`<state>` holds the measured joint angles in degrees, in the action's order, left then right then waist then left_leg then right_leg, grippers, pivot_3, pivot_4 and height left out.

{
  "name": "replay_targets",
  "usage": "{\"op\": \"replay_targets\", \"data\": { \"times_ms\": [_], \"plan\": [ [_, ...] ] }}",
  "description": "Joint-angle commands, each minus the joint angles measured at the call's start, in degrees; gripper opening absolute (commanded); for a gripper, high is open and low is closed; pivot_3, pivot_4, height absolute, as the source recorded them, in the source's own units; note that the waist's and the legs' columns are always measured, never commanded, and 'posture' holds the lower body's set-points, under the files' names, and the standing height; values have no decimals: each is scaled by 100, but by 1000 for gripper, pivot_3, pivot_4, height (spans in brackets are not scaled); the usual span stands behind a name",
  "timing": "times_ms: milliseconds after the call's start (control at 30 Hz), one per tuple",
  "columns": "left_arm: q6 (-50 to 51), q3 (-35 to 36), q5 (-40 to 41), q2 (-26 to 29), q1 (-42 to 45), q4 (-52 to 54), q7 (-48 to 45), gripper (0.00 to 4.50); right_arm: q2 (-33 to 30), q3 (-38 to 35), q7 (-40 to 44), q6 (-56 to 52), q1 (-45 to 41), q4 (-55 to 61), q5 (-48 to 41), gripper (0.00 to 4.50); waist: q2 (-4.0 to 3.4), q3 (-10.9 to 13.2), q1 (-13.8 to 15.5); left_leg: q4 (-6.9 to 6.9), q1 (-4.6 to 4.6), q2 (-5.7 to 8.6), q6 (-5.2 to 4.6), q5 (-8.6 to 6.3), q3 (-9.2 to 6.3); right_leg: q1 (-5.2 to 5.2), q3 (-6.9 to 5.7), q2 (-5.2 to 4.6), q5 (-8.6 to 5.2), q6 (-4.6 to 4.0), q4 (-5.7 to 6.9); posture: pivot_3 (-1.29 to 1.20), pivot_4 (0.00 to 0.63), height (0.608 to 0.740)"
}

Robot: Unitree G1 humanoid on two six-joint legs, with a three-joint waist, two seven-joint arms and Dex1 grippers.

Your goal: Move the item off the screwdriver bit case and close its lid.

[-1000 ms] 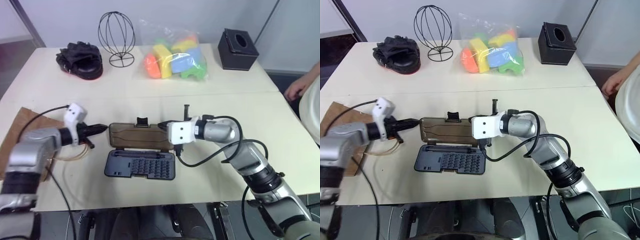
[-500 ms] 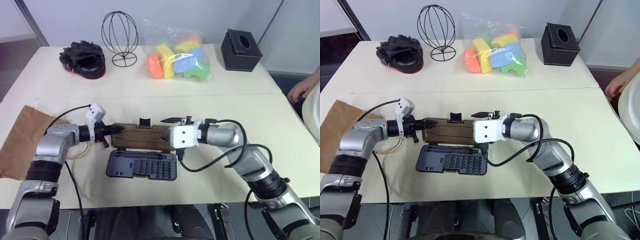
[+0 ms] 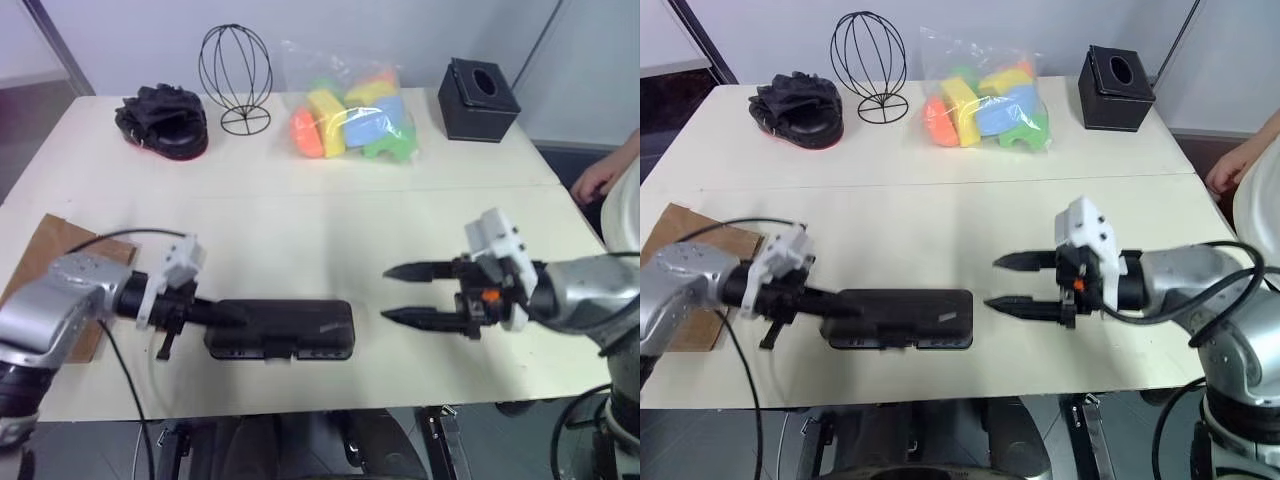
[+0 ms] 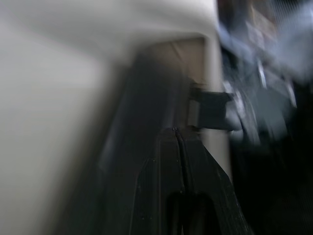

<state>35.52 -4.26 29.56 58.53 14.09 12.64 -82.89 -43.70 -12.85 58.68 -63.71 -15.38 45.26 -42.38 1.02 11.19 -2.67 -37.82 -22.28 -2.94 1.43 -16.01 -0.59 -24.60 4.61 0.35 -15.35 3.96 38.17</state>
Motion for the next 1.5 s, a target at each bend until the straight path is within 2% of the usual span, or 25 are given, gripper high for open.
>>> {"op": "replay_targets", "data": {
  "times_ms": [33,100,200,233,333,367,600,767,1033,1233,1367,1467,1500],
  "plan": [
    [-835,-250,-733,-100,225,-617,193,0,30,615,-527,309,160,441,209,2941,5,2,15,-3,-2,0,1,0,-1,-1,-1,1,-2,-5,0,0,150,737],
    [-974,-226,-769,-363,695,-1077,279,0,5,1153,-797,510,183,506,505,2941,9,1,45,-22,-9,2,1,1,-1,1,-1,1,-4,-3,-1,0,150,737],
    [-834,-190,-753,-741,1524,-1696,441,0,-64,2025,-1027,980,231,544,1055,2134,18,0,61,-39,-16,6,4,2,-1,5,2,-2,-1,0,-3,0,150,737],
    [-845,-201,-769,-853,1807,-1897,449,0,10,2297,-1113,1086,228,531,1174,1614,20,0,61,-39,-18,7,3,2,0,6,3,-3,0,1,-4,0,150,737],
    [-1190,-687,-1145,-1142,2404,-2459,91,0,330,3797,-1414,1617,114,309,2047,98,21,-3,29,-36,-24,8,3,2,0,1,2,-1,2,9,-6,0,150,737],
    [-1242,-809,-1225,-1204,2471,-2547,-7,0,377,4089,-1483,1726,74,246,2264,33,18,-3,8,-32,-22,8,3,2,0,1,3,-1,7,27,-4,0,150,737],
    [-1835,-1512,-1758,-1703,2549,-2959,-426,0,825,5414,-1912,1883,-438,-331,3448,33,16,-4,17,-22,-28,6,-5,-3,-3,-14,3,5,6,27,1,0,150,737],
    [-2078,-1700,-2034,-2075,2665,-3282,-409,0,1101,5798,-2089,1868,-662,-668,3975,33,19,-5,36,-32,-31,7,-5,-3,-3,-9,3,3,6,28,-1,0,150,737],
    [-1954,-1764,-2080,-2258,2598,-3149,-555,0,1219,5849,-2430,1738,-708,-853,4675,33,18,-5,18,-32,-30,7,-5,-2,-5,-9,2,3,7,29,2,0,150,737],
    [-1468,-1901,-1866,-2111,2095,-2319,-862,0,1398,5547,-3107,2014,-666,-1376,5285,33,19,-6,0,-31,-24,6,-6,-2,-7,-8,3,5,6,28,8,0,150,737],
    [-1359,-1906,-1946,-2240,1936,-2179,-697,0,1423,5452,-3096,2108,-566,-1484,5243,33,23,-10,9,-31,-14,6,-6,-2,-8,2,3,6,6,28,9,0,150,737],
    [-1593,-1777,-2165,-2388,2102,-2633,-360,0,1355,5223,-2709,2006,-257,-1180,4703,33,22,-14,20,-31,-13,6,-6,-2,-8,4,2,5,6,28,9,0,150,737],
    [-1717,-1722,-2261,-2435,2181,-2873,-235,0,1325,5106,-2560,1968,-120,-1043,4488,262,20,-16,46,-31,-13,7,-6,-2,-8,5,2,5,6,28,8,0,150,737]
  ]
}}
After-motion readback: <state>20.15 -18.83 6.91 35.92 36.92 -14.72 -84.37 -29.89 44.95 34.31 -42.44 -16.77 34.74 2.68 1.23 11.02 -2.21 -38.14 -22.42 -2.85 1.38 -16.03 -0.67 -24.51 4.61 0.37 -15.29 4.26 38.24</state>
